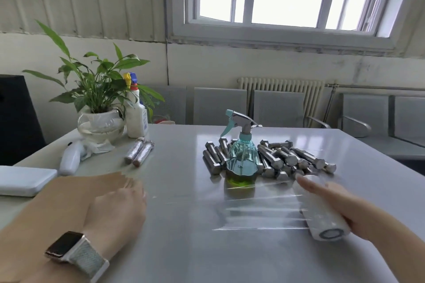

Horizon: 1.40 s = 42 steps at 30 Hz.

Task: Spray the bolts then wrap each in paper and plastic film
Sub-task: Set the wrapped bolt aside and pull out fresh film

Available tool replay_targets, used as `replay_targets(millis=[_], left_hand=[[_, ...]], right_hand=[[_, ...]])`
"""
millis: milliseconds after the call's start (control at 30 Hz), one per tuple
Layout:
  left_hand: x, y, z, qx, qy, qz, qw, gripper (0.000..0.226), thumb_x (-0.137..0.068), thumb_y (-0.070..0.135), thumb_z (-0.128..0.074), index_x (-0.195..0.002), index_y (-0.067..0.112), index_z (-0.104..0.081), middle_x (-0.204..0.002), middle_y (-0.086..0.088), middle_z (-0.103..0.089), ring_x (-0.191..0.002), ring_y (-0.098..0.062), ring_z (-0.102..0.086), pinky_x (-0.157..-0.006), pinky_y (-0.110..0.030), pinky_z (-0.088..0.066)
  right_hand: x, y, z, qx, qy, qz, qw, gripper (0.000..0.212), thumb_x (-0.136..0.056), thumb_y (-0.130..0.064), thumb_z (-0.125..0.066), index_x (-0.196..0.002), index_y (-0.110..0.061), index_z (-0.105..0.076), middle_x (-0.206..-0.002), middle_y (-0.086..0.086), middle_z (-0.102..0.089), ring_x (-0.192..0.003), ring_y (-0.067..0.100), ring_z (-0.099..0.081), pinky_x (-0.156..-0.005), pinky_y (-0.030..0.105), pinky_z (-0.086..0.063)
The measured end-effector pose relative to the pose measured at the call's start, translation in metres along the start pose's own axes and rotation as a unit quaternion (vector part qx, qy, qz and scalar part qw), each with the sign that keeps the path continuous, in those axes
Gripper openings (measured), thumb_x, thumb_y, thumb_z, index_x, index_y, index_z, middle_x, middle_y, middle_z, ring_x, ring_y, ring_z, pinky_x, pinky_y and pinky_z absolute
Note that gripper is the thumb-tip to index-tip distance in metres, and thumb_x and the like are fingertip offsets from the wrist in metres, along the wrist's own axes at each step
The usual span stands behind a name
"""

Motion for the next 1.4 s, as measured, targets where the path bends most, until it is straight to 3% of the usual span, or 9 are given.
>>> replay_targets(millis=[67,133,200,300,400,567,767,1100,1400], left_hand=[[0.005,0.006,0.001,-0.029,0.000,-0.009,1.000,0.020,-0.101,0.040,-0.029,-0.102,0.027,-0.043,-0.094,0.003,-0.071,-0.091,-0.017,-0.071,-0.063,-0.029,-0.043],[0.008,0.015,0.007,-0.033,0.031,-0.042,0.998,0.014,-0.093,0.031,-0.055,-0.098,0.018,-0.055,-0.072,-0.004,-0.071,-0.067,-0.024,-0.072,-0.050,-0.028,-0.040],[0.010,0.013,0.011,-0.042,0.071,-0.052,0.995,0.015,-0.082,0.024,-0.069,-0.087,0.014,-0.060,-0.054,-0.005,-0.065,-0.050,-0.025,-0.067,-0.045,-0.024,-0.032],[0.014,0.005,0.007,-0.028,0.071,-0.032,0.997,0.014,-0.091,0.033,-0.054,-0.094,0.019,-0.058,-0.067,-0.001,-0.069,-0.063,-0.022,-0.071,-0.048,-0.027,-0.038],[0.015,0.005,0.006,-0.015,0.068,-0.024,0.997,0.017,-0.094,0.037,-0.048,-0.095,0.021,-0.054,-0.079,-0.001,-0.067,-0.070,-0.021,-0.072,-0.051,-0.030,-0.043],[0.012,0.006,0.001,0.031,0.051,-0.024,0.998,0.019,-0.098,0.042,-0.034,-0.105,0.028,-0.045,-0.095,0.004,-0.053,-0.081,-0.019,-0.069,-0.056,-0.032,-0.040],[0.013,0.011,0.010,0.128,0.039,-0.046,0.990,0.015,-0.090,0.014,-0.055,-0.099,0.026,-0.054,-0.088,0.003,-0.042,-0.065,-0.033,-0.056,-0.063,-0.037,-0.040],[0.011,0.011,0.015,0.135,0.058,-0.068,0.987,0.011,-0.095,0.030,-0.056,-0.092,0.040,-0.058,-0.085,0.010,-0.050,-0.069,-0.018,-0.061,-0.055,-0.030,-0.039],[0.011,0.019,0.011,0.121,0.059,-0.103,0.985,0.027,-0.078,0.004,-0.072,-0.082,0.028,-0.061,-0.072,0.008,-0.048,-0.066,-0.020,-0.059,-0.057,-0.028,-0.034]], right_hand=[[-0.007,-0.002,0.010,0.059,0.059,0.002,0.996,0.066,-0.081,-0.067,-0.061,-0.123,-0.016,-0.055,-0.101,0.000,-0.063,-0.087,0.015,-0.061,-0.078,0.033,-0.044],[-0.016,-0.003,0.018,0.124,0.080,-0.009,0.989,0.055,-0.096,-0.057,-0.046,-0.130,-0.015,-0.054,-0.120,0.004,-0.059,-0.106,0.021,-0.057,-0.094,0.038,-0.043],[-0.023,-0.004,0.020,0.194,0.068,-0.018,0.978,0.056,-0.098,-0.056,-0.042,-0.132,-0.013,-0.053,-0.126,0.006,-0.057,-0.116,0.026,-0.055,-0.101,0.040,-0.043],[-0.023,-0.008,0.027,0.314,0.082,-0.026,0.946,0.066,-0.093,-0.066,-0.040,-0.133,-0.014,-0.048,-0.115,0.000,-0.054,-0.106,0.023,-0.054,-0.079,0.031,-0.040],[-0.024,-0.008,0.034,0.399,0.103,-0.024,0.911,0.075,-0.089,-0.074,-0.035,-0.137,-0.017,-0.046,-0.135,0.006,-0.054,-0.119,0.025,-0.052,-0.083,0.031,-0.037],[-0.036,0.001,0.040,0.426,0.091,-0.033,0.899,0.051,-0.096,-0.066,-0.028,-0.114,-0.024,-0.051,-0.131,0.011,-0.057,-0.117,0.027,-0.053,-0.088,0.034,-0.038],[-0.046,0.004,0.039,0.464,0.057,-0.038,0.883,0.061,-0.098,-0.062,-0.031,-0.137,-0.018,-0.048,-0.136,0.010,-0.055,-0.123,0.027,-0.051,-0.104,0.036,-0.040],[-0.048,0.003,0.038,0.483,0.065,-0.024,0.873,0.060,-0.099,-0.062,-0.031,-0.142,-0.021,-0.045,-0.143,0.008,-0.051,-0.128,0.027,-0.048,-0.101,0.032,-0.039],[-0.046,0.003,0.049,0.496,0.088,-0.041,0.863,0.058,-0.097,-0.065,-0.031,-0.125,-0.020,-0.053,-0.130,0.010,-0.058,-0.118,0.027,-0.053,-0.094,0.032,-0.041]])
Point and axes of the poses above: each hand's wrist, its own x-axis away from the middle knuckle, its own z-axis out of the back of the hand, y = z × x, the point moved 9 cm from there along -x, towards the middle knuckle
